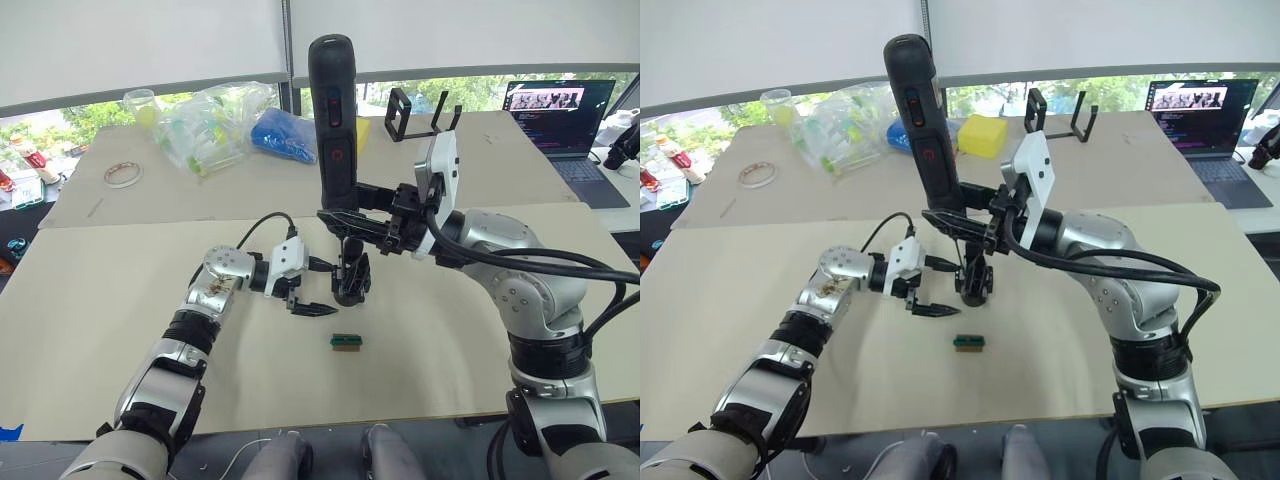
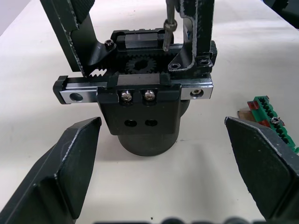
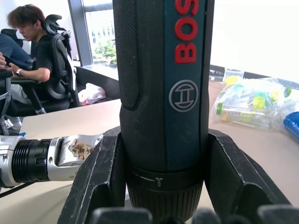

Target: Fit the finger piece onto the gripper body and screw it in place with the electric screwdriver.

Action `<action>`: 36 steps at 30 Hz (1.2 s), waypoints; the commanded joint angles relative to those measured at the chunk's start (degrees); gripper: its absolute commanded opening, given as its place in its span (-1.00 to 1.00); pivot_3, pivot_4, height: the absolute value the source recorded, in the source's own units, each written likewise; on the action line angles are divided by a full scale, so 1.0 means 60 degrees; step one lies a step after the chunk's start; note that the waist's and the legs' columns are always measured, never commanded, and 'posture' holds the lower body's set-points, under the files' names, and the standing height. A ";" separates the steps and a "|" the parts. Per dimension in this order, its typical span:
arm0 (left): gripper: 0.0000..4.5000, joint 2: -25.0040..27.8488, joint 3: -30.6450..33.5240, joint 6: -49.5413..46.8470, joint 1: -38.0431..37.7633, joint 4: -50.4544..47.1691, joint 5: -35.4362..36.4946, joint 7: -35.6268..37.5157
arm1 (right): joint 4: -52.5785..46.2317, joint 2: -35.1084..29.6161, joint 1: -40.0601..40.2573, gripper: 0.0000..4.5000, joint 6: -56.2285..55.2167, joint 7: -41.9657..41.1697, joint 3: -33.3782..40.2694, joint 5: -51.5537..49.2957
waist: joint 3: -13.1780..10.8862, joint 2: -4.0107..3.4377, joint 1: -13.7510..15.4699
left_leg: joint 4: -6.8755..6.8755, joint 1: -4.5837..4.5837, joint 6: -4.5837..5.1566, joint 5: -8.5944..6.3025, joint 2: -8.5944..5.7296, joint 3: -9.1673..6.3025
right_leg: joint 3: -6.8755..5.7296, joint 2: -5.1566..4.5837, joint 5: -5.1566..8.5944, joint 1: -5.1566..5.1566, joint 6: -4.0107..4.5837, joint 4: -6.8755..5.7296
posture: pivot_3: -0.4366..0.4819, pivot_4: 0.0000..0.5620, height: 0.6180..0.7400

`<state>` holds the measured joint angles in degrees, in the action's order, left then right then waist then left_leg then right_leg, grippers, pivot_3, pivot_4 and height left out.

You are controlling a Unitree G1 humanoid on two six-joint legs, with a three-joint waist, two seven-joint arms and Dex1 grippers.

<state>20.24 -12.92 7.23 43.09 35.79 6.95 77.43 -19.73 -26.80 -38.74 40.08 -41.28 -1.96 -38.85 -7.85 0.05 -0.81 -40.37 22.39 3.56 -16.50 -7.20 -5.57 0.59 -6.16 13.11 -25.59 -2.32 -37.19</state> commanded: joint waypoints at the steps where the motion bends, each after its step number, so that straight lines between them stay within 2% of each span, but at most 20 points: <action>1: 1.00 -0.0009 0.0109 0.0095 0.0267 -0.0192 0.0074 -0.0017 | -0.0471 -0.0065 -0.0079 -0.15 -0.0272 -0.0081 0.0234 -0.0057 | 0.0000 0.0000 -0.0001 | 0.0000 0.0000 0.0000 0.0000 0.0000 0.0000 | 0.0000 -0.0001 0.0000 0.0000 0.0000 0.0000 | -0.05 -0.47 1.00; 36: 1.00 -0.0027 0.0113 0.0154 0.0291 -0.0163 0.0044 -0.0058 | -0.0457 0.0111 0.0009 -0.15 -0.0286 -0.0127 0.0183 0.0097 | 0.0000 0.0000 -0.0003 | -0.0004 0.0003 0.0000 0.0000 0.0000 0.0000 | 0.0000 -0.0001 0.0000 -0.0004 0.0000 -0.0003 | -0.05 -0.47 1.00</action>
<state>20.13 -12.86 7.31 43.16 35.79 6.84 77.15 -19.73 -26.43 -37.51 40.08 -41.71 -1.97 -37.27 -7.85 0.05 -0.83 -40.39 22.40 3.56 -16.50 -7.20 -5.57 0.59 -6.16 13.11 -25.61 -2.32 -37.21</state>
